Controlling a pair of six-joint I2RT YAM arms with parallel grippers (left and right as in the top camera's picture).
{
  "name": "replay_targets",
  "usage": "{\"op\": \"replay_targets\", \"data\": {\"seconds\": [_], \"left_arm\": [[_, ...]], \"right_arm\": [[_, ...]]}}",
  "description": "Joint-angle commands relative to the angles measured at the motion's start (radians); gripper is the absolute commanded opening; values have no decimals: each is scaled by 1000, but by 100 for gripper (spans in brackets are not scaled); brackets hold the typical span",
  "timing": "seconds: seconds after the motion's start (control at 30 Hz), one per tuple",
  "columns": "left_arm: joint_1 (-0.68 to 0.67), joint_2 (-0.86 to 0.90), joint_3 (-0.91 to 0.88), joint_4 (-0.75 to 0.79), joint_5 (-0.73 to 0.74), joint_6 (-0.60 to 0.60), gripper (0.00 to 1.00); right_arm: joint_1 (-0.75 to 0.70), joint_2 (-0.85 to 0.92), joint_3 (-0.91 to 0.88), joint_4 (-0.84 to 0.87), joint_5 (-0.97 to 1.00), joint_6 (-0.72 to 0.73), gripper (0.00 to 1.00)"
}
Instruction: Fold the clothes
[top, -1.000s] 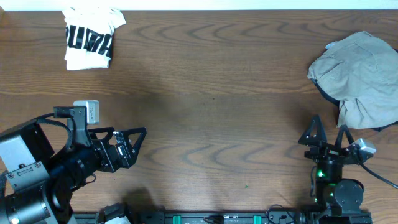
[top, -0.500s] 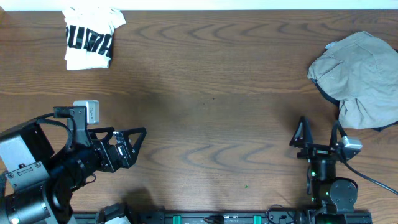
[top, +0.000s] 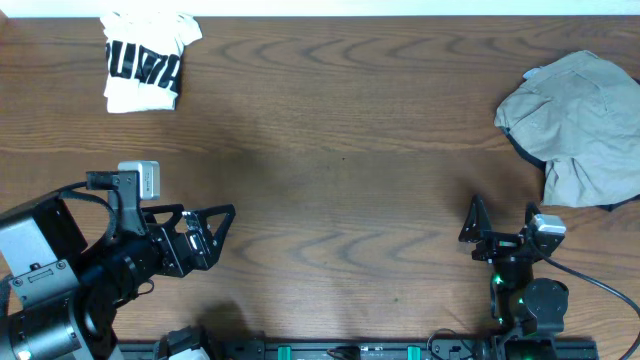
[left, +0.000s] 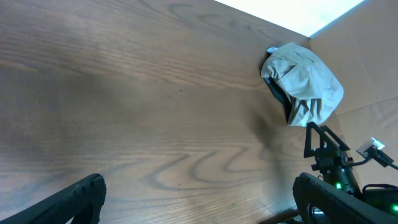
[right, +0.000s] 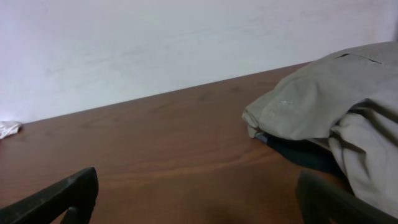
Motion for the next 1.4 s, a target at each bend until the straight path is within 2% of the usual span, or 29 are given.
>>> {"op": "replay_targets", "data": {"seconds": [0.0, 1.0, 1.1, 1.17, 1.27, 1.37], "left_arm": [[3, -1, 1, 0, 5, 21, 98], [4, 0, 1, -5, 5, 21, 98], [-2, -1, 0, -3, 18, -47, 98], [-25, -6, -4, 2, -6, -47, 98], [-93, -47, -33, 56, -87, -48, 98], [-170, -122, -119, 198, -137, -51, 98]], "right_arm": [[-10, -7, -2, -6, -3, -10, 99], [-10, -5, -2, -5, -3, -10, 99], [-10, -5, -2, -5, -3, -10, 99], [-10, -5, -2, -5, -3, -10, 99], [-10, -5, -2, -5, -3, -10, 99], [-10, -5, -2, -5, -3, -10, 99]]}}
